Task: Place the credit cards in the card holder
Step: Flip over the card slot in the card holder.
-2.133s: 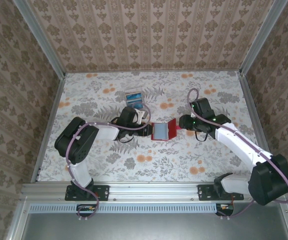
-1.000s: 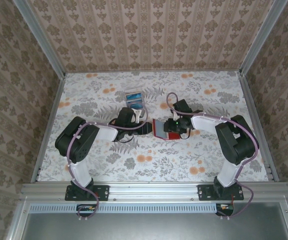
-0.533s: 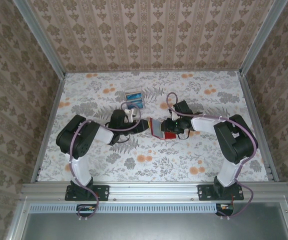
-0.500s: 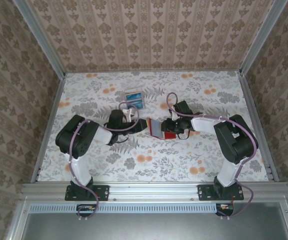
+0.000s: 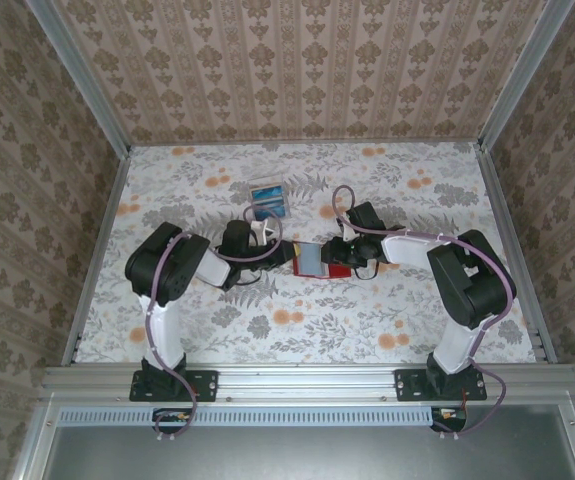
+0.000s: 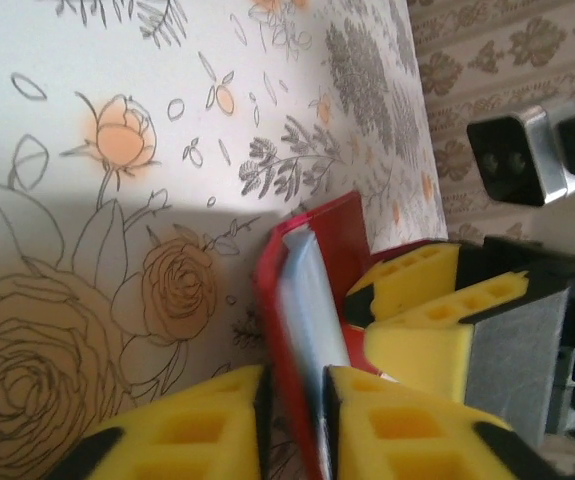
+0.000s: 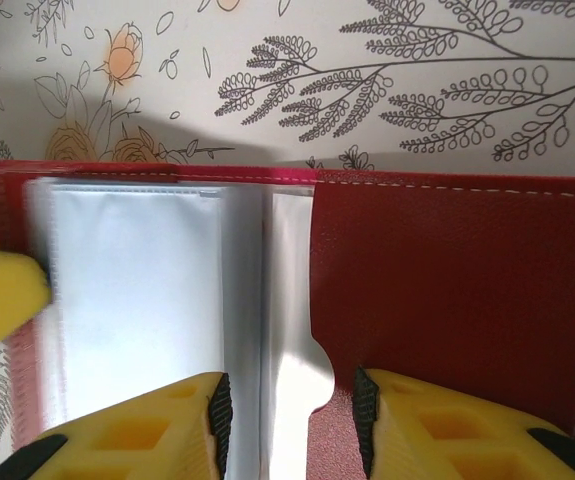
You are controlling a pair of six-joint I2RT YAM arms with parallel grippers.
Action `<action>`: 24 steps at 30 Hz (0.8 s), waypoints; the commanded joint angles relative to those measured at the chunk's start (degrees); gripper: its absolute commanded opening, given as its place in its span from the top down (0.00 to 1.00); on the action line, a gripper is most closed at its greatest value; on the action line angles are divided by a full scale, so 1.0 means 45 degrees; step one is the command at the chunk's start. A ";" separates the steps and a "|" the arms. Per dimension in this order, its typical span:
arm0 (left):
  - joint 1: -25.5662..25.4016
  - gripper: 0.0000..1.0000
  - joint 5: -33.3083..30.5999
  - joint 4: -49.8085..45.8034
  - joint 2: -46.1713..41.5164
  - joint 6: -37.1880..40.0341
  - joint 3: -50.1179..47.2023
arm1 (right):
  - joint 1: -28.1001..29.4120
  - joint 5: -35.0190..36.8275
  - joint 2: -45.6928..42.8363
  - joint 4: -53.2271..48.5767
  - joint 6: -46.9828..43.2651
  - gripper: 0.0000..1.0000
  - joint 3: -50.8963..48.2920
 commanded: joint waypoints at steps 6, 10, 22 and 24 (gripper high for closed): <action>0.0289 1.00 0.0678 0.0788 -0.0085 -0.0148 -0.0003 | 0.0133 -0.0336 -0.0321 0.0103 -0.0494 0.51 -0.0478; 0.0260 1.00 0.0751 0.0358 -0.0215 0.0223 0.0131 | 0.0470 -0.0198 -0.1190 0.0353 -0.1070 0.36 -0.0703; 0.0269 1.00 0.1051 0.1480 0.0615 -0.0671 0.0296 | 0.1878 0.0301 -0.0143 0.0145 -0.1417 0.24 0.0108; 0.0269 1.00 0.1064 0.1527 0.0784 -0.0770 0.0345 | 0.1997 0.0504 -0.0066 0.0119 -0.1369 0.22 0.0153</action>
